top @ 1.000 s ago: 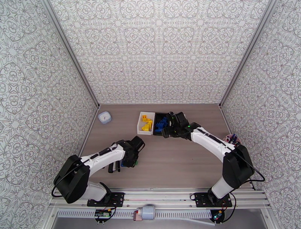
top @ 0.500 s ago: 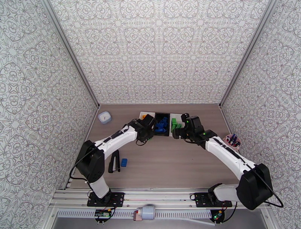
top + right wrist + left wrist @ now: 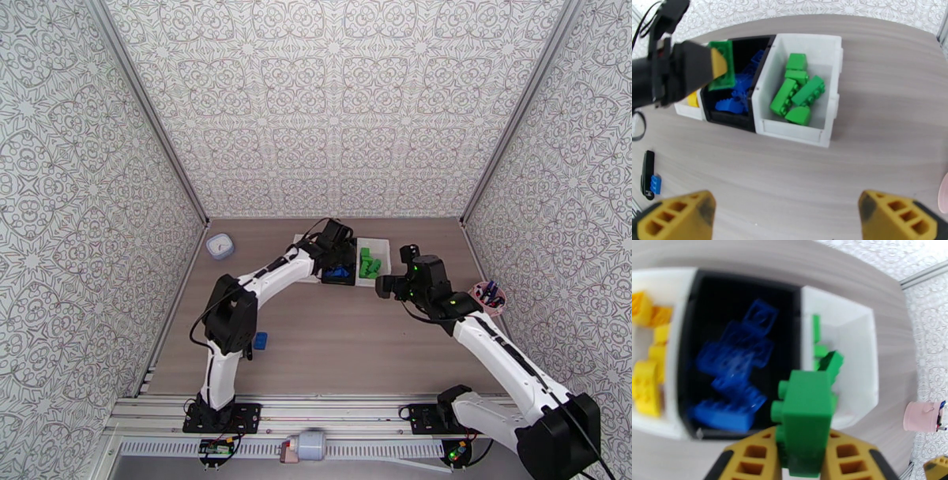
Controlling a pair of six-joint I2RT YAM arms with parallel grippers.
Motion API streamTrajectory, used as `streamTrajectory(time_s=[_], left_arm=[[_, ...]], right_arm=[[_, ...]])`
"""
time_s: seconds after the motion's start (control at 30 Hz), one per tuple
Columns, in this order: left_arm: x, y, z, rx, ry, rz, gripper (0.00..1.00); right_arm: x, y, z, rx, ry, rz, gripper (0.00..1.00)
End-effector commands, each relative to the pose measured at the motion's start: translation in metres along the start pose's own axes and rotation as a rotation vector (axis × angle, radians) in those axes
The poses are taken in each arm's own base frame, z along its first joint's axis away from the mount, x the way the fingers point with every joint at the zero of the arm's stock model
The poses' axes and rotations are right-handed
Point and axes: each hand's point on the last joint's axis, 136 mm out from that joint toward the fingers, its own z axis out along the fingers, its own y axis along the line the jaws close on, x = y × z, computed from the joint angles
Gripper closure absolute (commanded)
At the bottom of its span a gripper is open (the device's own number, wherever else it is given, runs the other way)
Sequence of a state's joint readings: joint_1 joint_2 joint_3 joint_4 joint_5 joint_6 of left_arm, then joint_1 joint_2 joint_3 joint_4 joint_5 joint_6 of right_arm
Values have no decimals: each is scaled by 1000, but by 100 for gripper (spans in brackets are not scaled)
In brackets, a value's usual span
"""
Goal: Sort the legos into containers by color
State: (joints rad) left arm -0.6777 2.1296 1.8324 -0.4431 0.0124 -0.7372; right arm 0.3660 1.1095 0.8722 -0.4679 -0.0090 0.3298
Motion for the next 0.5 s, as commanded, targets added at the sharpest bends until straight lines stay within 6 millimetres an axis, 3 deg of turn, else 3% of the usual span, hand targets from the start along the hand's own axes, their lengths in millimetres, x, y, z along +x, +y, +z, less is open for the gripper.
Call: streamTrajectory(time_s=[0.0,0.1,0.27,0.47], left_arm=[[-13,-33,13,97,-25,40,93],[-9,-34,34,83,4,17,92],[-10,-39,50,85,26,9,85],[-17,-35,38,60,17,49,50]], right_arm=[[6,-7,-2,18,11,26,1],[3,-9,-3,28,2,29,0],[-2,-8,-2,23,-7,26,1],[-13,1,2,-9,-2,-24,0]])
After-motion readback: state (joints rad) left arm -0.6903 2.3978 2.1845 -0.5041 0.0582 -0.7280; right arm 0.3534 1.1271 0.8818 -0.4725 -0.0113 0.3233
